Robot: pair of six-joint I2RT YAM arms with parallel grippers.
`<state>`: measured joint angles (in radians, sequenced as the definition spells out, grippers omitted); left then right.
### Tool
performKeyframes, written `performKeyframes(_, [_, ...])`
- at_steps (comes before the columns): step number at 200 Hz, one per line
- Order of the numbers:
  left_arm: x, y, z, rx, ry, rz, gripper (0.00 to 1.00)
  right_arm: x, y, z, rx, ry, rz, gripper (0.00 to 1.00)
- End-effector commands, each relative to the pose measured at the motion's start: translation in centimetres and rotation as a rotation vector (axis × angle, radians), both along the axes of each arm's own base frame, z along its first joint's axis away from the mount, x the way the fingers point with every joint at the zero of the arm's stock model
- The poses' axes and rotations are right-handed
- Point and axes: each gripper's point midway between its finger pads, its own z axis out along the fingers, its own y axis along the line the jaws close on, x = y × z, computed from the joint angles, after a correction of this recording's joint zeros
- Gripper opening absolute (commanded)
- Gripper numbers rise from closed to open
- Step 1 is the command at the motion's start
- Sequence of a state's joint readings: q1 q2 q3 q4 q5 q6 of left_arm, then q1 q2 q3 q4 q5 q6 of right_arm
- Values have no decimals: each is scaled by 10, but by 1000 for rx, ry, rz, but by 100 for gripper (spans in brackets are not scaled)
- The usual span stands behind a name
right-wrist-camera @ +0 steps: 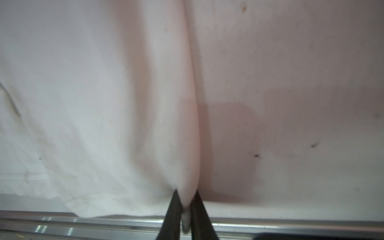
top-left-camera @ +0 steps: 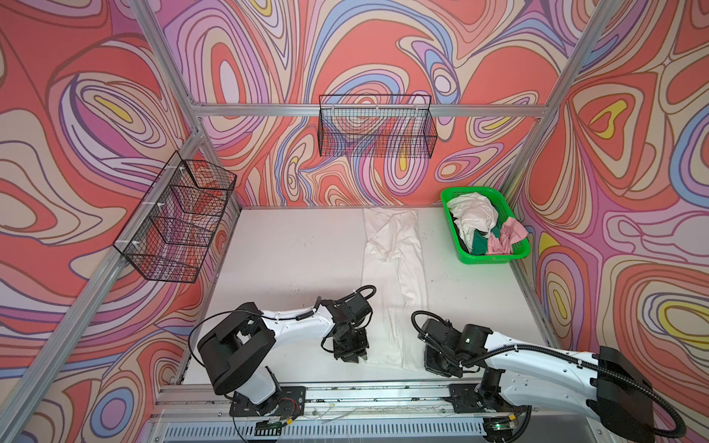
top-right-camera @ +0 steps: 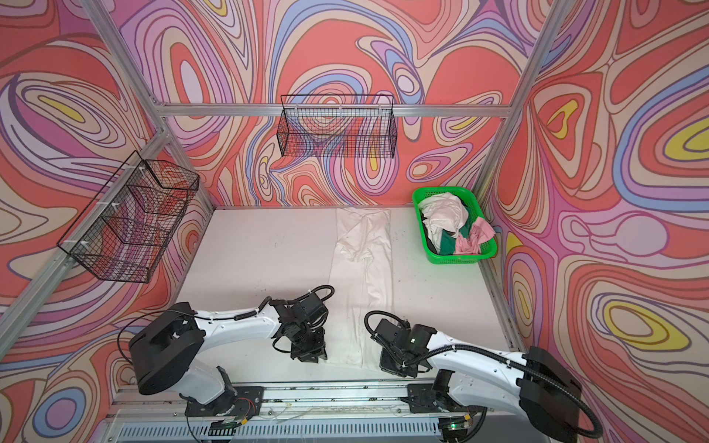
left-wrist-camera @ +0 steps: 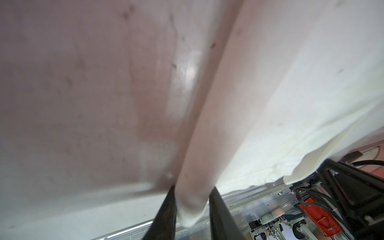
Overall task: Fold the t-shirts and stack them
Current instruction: 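Move both grippers to the strip end nearest the robot and grasp it, then lift the near strip end and fold it away from the robot with both grippers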
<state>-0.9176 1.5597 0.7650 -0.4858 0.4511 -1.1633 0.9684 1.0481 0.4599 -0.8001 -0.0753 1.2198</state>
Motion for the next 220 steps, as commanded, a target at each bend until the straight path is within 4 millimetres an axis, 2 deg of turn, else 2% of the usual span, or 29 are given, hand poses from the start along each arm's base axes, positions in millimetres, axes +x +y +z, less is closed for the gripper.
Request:
performKeyframes(1, [0,12,-14,64,-21,18,9,1,-4,-5,-26,-9,-2,1])
performKeyframes(15, [2,9,-10,48,-25,23,0,7,-4,2,-34,-37,2,0])
performKeyframes(48, [4,3,7,9,-43,54,0,23,5,26,-10,-116,4,0])
performKeyframes(93, [13,4,46,-45,-124,118,0,51,14,70,-5,-253,12,0])
performKeyframes(130, [25,5,72,-57,-183,143,0,81,5,107,-51,-367,-3,0])
performKeyframes(161, [59,10,96,-86,-251,189,0,112,0,123,-2,-406,-20,0])
performKeyframes(196, [103,6,123,-110,-325,201,0,151,11,140,37,-462,2,0])
performKeyframes(220, [131,1,128,-123,-340,209,0,184,6,152,21,-515,-4,0])
